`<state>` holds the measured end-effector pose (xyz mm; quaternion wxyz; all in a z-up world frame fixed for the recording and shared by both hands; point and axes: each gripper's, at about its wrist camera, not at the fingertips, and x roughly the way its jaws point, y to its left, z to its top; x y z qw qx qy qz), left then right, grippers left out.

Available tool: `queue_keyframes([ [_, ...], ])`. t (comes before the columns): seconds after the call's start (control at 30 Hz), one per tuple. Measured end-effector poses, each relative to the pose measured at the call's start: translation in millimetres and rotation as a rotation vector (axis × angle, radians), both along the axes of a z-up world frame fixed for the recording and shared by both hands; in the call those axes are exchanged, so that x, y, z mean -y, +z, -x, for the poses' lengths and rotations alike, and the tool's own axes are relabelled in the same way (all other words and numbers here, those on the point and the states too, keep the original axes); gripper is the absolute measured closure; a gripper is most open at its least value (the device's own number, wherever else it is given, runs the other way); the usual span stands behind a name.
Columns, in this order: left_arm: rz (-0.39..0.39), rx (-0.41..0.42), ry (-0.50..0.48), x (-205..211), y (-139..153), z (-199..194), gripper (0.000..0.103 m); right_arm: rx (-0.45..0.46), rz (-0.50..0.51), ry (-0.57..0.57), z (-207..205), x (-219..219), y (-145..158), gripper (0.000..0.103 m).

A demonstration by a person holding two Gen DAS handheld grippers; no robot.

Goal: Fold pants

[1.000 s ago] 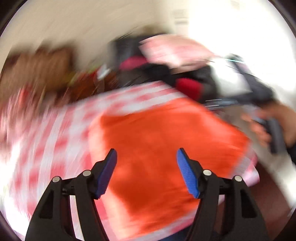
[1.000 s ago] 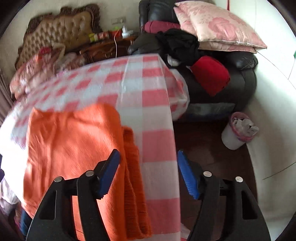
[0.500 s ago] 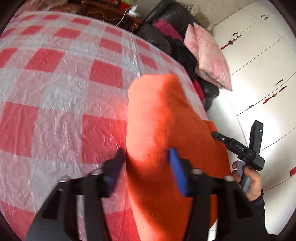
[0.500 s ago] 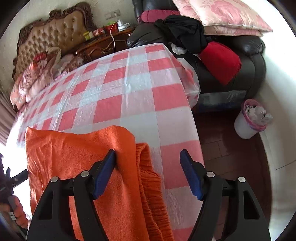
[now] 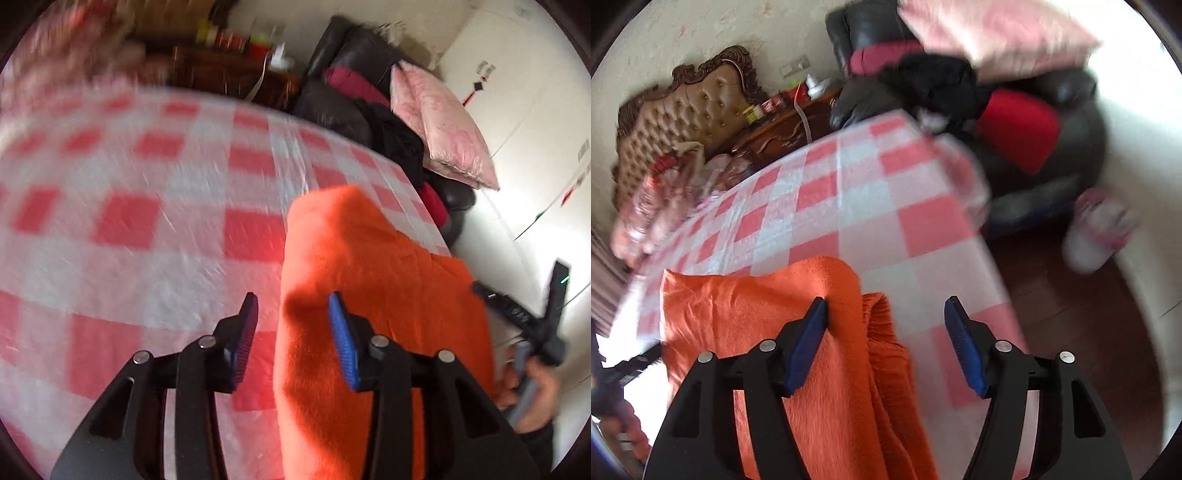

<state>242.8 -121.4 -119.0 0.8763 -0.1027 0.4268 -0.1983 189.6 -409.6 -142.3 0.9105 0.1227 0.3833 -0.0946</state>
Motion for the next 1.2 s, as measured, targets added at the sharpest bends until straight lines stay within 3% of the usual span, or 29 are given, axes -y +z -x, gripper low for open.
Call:
queue_keyframes([
  [0.03,-0.045,0.076,-0.005,6.3,9.8,12.2,0.063,0.028,0.033,0.011,7.5,-7.4,8.3,0.029],
  [0.07,-0.088,0.132,-0.017,15.5,16.5,19.6,0.063,0.053,0.055,0.026,14.2,-16.8,14.1,0.017],
  [0.1,-0.140,0.191,-0.047,30.0,20.4,24.6,0.063,0.065,0.081,0.050,18.2,-30.1,17.6,0.015],
  [0.2,-0.251,0.254,-0.113,68.6,17.8,18.2,0.063,0.026,0.214,0.089,12.1,-66.5,11.5,0.015],
  [0.3,-0.303,0.214,-0.145,93.5,6.2,-4.7,0.072,-0.062,0.251,0.091,3.8,-77.6,-10.8,0.015],
  [0.37,-0.342,0.124,-0.121,101.0,-10.0,-27.7,0.072,-0.128,0.230,0.087,-1.4,-72.5,-27.6,0.015],
  [0.4,-0.329,0.089,-0.110,99.8,-14.3,-34.1,0.075,-0.130,0.202,0.084,0.3,-68.8,-32.4,0.015],
  [0.47,-0.304,0.102,-0.106,96.8,-10.2,-31.7,0.075,-0.113,0.168,0.072,6.3,-64.2,-33.9,0.014],
  [0.7,-0.305,0.151,-0.090,78.2,2.7,35.4,0.054,-0.122,0.160,0.042,22.4,-70.2,-19.2,0.014],
  [0.9,-0.384,0.048,-0.143,76.6,-28.8,81.2,0.053,-0.188,0.171,0.061,44.3,-85.3,-26.9,0.014],
  [1.07,-0.389,0.053,-0.137,73.2,-34.2,93.2,0.051,-0.191,0.187,0.061,55.0,-88.3,-28.4,0.014],
  [1.2,-0.421,0.052,-0.112,68.5,-34.6,97.6,0.032,-0.192,0.189,0.063,60.2,-88.8,-28.7,0.014],
])
